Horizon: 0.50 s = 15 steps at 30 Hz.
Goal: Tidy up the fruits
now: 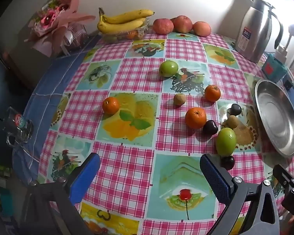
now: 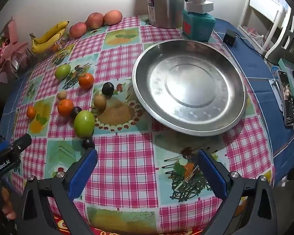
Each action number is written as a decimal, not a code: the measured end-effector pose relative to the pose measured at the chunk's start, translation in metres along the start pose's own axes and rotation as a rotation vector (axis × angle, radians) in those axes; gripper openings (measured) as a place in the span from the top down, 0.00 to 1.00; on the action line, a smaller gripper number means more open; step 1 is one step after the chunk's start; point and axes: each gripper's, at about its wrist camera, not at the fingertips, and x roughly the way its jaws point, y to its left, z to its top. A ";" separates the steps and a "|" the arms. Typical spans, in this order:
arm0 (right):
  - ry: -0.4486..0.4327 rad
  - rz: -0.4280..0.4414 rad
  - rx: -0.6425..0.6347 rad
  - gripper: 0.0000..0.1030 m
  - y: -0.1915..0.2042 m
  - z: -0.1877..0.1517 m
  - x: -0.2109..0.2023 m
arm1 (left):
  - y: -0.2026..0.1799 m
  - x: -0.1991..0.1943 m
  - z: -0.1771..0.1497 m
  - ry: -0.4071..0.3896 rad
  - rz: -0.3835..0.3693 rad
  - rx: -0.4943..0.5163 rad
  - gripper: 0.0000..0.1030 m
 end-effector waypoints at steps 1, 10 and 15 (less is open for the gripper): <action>-0.002 -0.004 -0.003 0.02 0.000 0.000 -0.001 | -0.001 0.002 0.002 0.001 0.000 0.012 0.00; -0.028 -0.016 -0.034 0.02 0.003 0.000 -0.004 | 0.000 -0.012 0.000 -0.060 -0.002 0.023 0.00; -0.035 -0.010 -0.031 0.02 0.001 0.002 -0.006 | 0.000 -0.013 -0.001 -0.071 -0.003 0.016 0.00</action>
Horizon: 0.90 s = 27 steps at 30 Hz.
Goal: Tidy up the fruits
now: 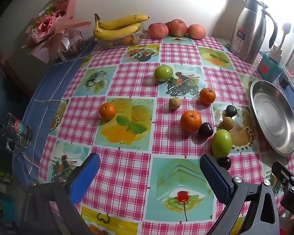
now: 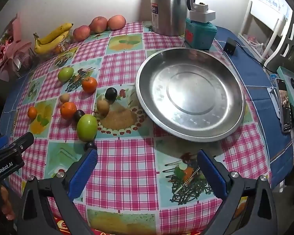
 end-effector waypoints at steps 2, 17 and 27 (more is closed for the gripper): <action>-0.002 0.001 0.002 0.02 0.001 0.000 -0.001 | 0.000 0.000 0.000 0.000 0.000 -0.003 0.00; -0.012 0.006 0.016 0.02 0.000 -0.001 -0.002 | -0.002 -0.001 -0.001 -0.010 0.003 -0.017 0.00; -0.016 0.006 0.016 0.02 0.000 -0.002 -0.002 | -0.001 -0.001 -0.001 -0.011 0.002 -0.019 0.00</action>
